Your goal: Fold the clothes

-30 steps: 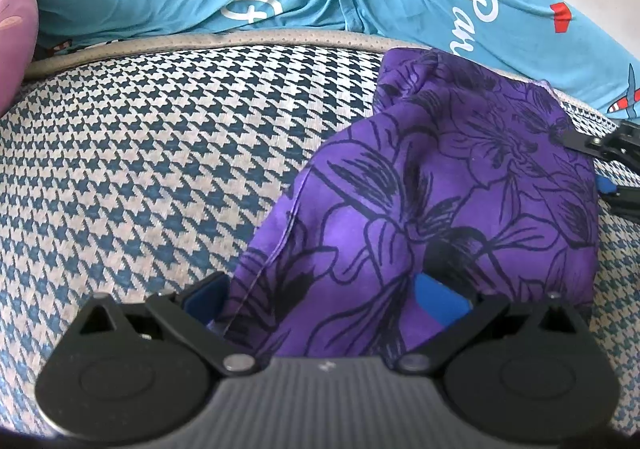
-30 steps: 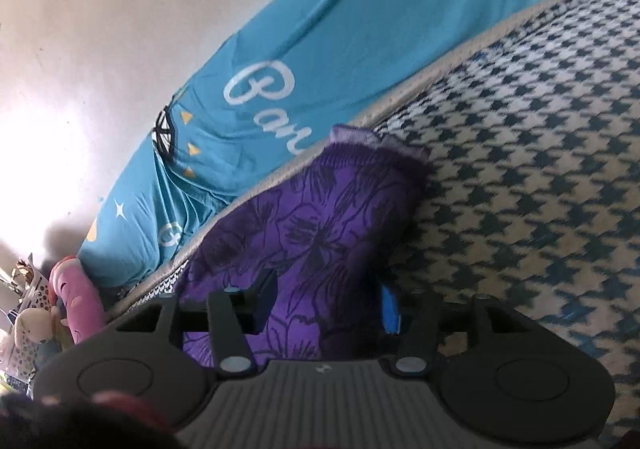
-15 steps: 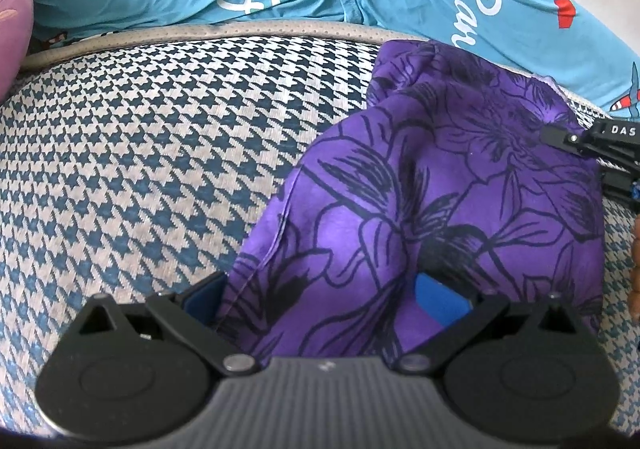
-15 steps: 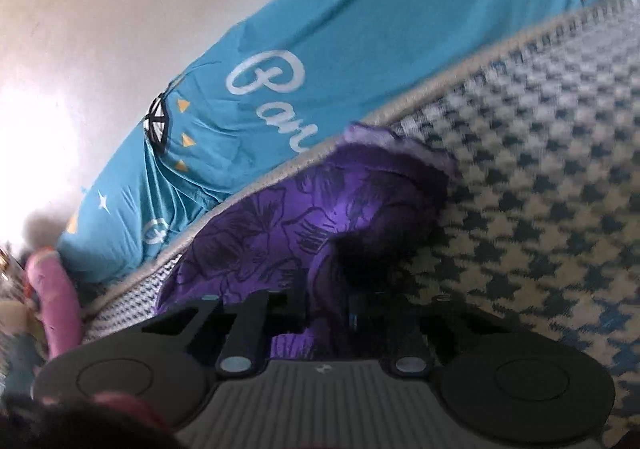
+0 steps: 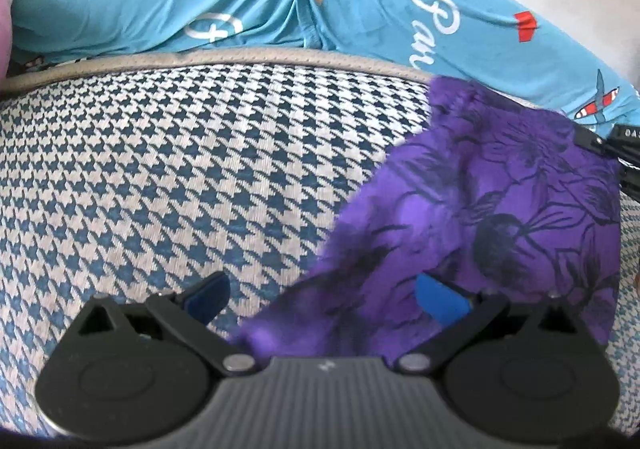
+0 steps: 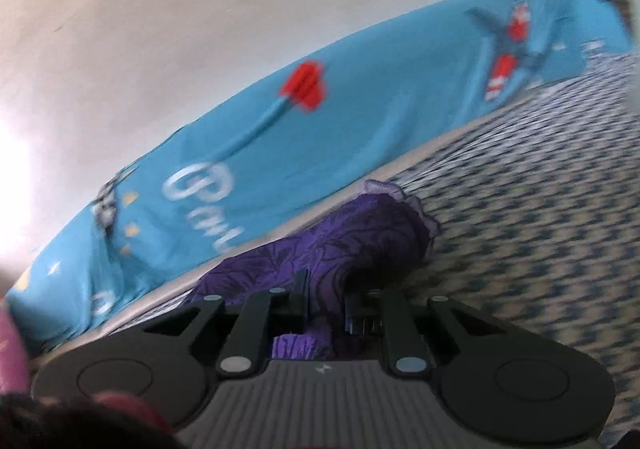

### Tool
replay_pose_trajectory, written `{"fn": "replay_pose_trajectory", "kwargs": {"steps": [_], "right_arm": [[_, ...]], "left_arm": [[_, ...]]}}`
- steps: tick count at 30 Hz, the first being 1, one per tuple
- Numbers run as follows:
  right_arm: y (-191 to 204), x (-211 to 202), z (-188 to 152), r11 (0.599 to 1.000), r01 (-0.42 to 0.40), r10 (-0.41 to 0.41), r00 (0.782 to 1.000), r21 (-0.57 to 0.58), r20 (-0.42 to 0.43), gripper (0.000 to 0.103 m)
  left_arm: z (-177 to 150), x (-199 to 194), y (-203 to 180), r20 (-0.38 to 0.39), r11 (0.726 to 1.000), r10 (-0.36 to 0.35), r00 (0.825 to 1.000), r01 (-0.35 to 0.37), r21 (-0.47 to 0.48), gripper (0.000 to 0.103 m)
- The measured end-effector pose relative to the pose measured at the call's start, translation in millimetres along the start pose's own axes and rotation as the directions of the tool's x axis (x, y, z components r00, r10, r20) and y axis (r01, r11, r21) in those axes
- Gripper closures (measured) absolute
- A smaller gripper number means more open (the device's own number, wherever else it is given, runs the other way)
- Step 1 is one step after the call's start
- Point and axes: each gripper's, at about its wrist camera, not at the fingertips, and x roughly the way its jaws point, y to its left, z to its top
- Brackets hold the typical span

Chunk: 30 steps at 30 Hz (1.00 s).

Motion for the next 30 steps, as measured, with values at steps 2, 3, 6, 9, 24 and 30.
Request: {"fn": "replay_pose_trajectory", "kwargs": {"steps": [2,3,6,9,24,30], "right_arm": [[-11,-5,5,0.997,0.083,-0.083,0.996,0.002,0.031,0.087],[-17,-8,7,0.993,0.121,-0.122,0.992,0.018,0.043,0.087],[-33,-15,11,0.963,0.266,-0.268,0.959,0.038,0.096,0.088],[-47,-24,20,0.944,0.326,-0.329,0.939,0.045,0.102,0.082],[-3,-55,-10,0.995,0.097,-0.098,0.993,-0.012,-0.065,0.073],[19,-71,-34,0.998,0.030,-0.036,0.991,-0.051,-0.126,0.073]], "left_arm": [[0,-3,0,0.008,1.000,0.005,1.000,-0.005,0.003,0.000],[0,-4,0,0.012,1.000,0.010,1.000,-0.010,0.004,0.000],[0,-8,3,0.021,1.000,0.020,1.000,-0.020,0.001,0.000],[-1,-11,8,0.027,0.999,0.032,0.999,-0.032,-0.004,0.000],[-23,-24,51,-0.013,0.994,0.083,0.996,-0.083,-0.075,0.000],[-34,-34,57,-0.026,0.995,0.047,0.999,-0.049,-0.082,0.000]]}}
